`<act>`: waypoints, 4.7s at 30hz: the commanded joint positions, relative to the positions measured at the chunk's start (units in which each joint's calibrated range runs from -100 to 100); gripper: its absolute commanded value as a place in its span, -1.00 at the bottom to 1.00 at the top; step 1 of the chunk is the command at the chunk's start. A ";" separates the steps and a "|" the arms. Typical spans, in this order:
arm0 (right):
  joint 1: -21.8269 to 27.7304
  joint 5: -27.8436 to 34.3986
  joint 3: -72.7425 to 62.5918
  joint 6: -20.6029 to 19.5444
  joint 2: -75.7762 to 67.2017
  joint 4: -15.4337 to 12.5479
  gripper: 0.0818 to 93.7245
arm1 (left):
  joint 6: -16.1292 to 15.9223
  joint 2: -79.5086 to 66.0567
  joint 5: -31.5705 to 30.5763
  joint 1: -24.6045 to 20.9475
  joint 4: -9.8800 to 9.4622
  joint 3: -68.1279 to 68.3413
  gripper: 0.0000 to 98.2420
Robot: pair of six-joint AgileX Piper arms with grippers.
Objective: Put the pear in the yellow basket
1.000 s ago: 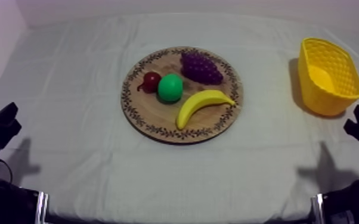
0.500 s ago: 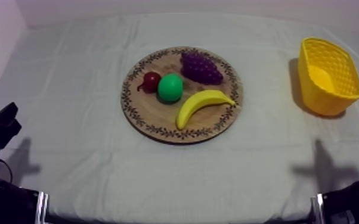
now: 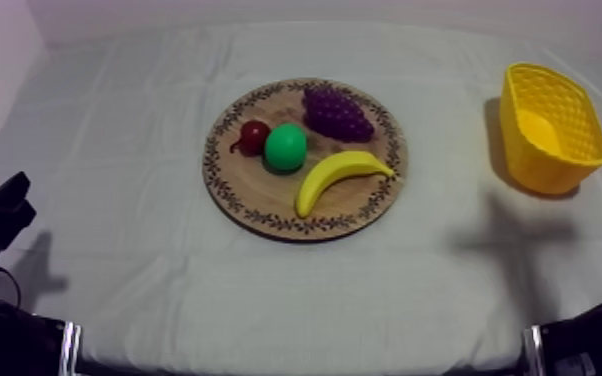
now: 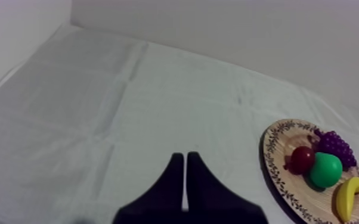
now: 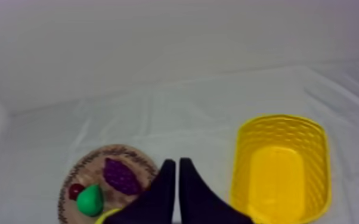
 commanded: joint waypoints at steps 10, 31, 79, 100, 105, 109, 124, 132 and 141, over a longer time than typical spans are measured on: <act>-9.11 4.36 -14.11 -3.46 17.27 -0.68 -1.00 | -0.01 0.00 -0.01 -0.01 0.02 0.03 -1.00; -17.57 4.72 -21.43 -8.33 41.71 -0.42 -0.99 | -0.01 0.00 -0.01 -0.01 0.02 0.03 -1.00; -24.71 0.52 -36.31 -13.53 81.06 -2.83 0.85 | -0.01 0.00 -0.01 -0.01 0.02 0.03 -1.00; -24.13 2.04 -44.44 -16.66 93.30 -0.33 0.69 | -0.01 0.00 -0.01 -0.01 0.02 0.03 -1.00; -24.02 2.12 -44.42 -16.95 93.61 0.16 0.58 | -0.01 0.00 -0.01 -0.01 0.02 0.03 -1.00; -24.16 1.43 -43.58 -17.07 93.36 0.57 0.38 | -0.01 0.00 -0.01 -0.01 0.02 0.03 -1.00; -25.43 -1.45 -38.40 -17.03 89.41 2.25 -0.13 | -0.01 0.00 -0.01 -0.01 0.02 0.03 -1.00; -25.61 -2.13 -35.76 -16.86 86.28 2.73 -0.23 | -0.01 0.00 -0.01 -0.01 0.02 0.03 -1.00; -25.47 0.34 -29.37 -14.73 74.06 1.76 -0.24 | -0.01 0.00 -0.01 -0.01 0.02 0.03 -1.00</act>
